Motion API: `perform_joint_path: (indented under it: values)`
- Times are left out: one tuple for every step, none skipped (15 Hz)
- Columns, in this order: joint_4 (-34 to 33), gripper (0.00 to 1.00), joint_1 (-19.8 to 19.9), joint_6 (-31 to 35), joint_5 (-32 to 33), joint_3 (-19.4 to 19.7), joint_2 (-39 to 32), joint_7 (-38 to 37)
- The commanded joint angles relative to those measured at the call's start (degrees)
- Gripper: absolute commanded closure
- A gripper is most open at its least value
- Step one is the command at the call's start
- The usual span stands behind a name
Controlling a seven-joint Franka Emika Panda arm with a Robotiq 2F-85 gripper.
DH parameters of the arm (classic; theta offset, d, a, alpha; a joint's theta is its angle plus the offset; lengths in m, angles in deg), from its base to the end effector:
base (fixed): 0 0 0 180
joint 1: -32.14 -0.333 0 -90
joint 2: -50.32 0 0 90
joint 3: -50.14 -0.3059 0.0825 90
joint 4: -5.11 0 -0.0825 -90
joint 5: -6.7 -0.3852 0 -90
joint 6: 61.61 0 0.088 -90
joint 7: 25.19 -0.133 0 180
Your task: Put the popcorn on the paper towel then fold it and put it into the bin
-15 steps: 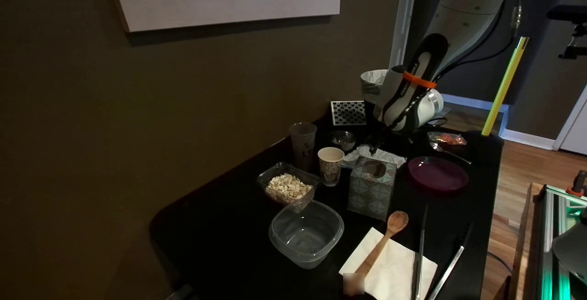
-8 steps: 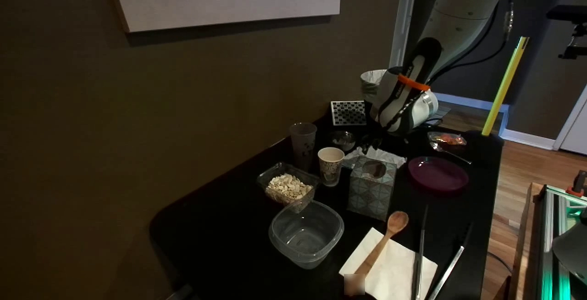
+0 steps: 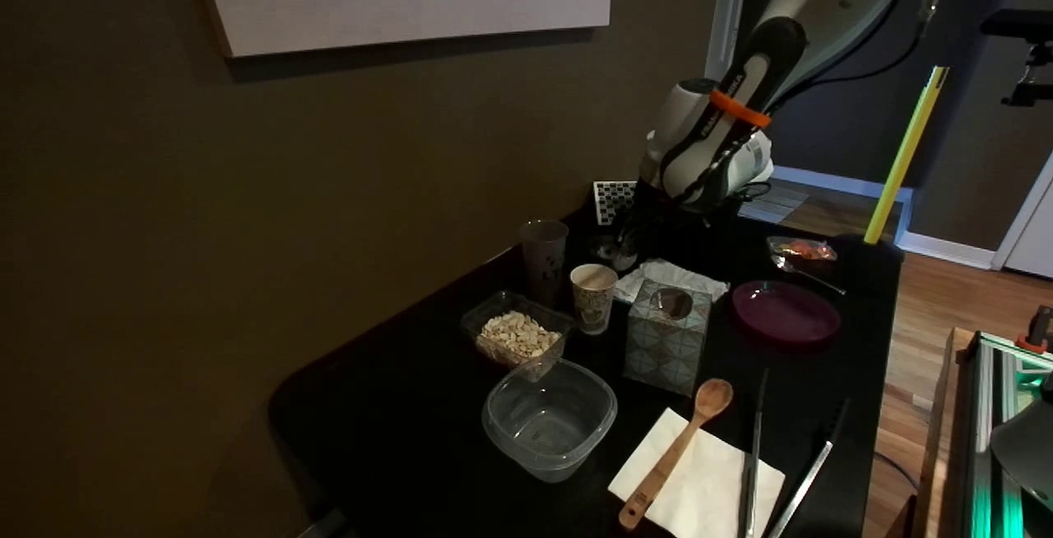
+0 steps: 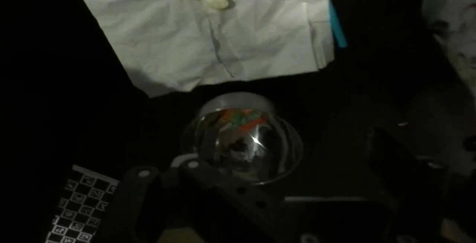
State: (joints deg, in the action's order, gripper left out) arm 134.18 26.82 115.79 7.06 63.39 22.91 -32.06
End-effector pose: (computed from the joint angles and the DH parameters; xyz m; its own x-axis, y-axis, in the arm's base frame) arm 0.5694 -0.0826 0.1607 0.9098 -0.1782 0.3749 -0.2170 -0.9741 0.0637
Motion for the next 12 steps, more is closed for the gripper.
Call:
perform_joint_path:
  values:
    - [2.01, 0.0, -6.11, -8.62, 2.73, 4.11, 7.86, -2.54]
    - [1.65, 0.0, -8.01, -11.16, 4.94, 6.13, 9.16, -4.55]
    - [1.09, 0.01, -9.84, -14.7, 7.95, 8.45, 10.34, -7.56]
    - [0.81, 0.0, -9.56, -18.38, 10.14, 8.43, 11.75, -9.51]
    - [0.86, 0.0, -8.51, -21.9, 11.91, 7.68, 13.05, -10.74]
    - [0.64, 0.0, -7.87, -25.11, 14.42, 7.4, 13.99, -12.8]
    - [1.05, 0.0, -6.32, -28.29, 15.5, 6.04, 15.12, -13.07]
    - [1.57, 0.0, -4.74, -31.08, 15.56, 4.56, 16.16, -12.38]
    - [2.26, 0.0, -3.23, -33.43, 14.7, 3.05, 16.92, -11.25]
    - [2.81, 0.0, -2.09, -35.67, 14.17, 1.95, 17.42, -10.7]
    - [3.39, 0.0, -0.87, -37.75, 13.21, 0.8, 17.71, -10.15]
    - [4.36, 0.0, 0.18, -38.79, 12.85, -0.1, 17.98, -10.2]
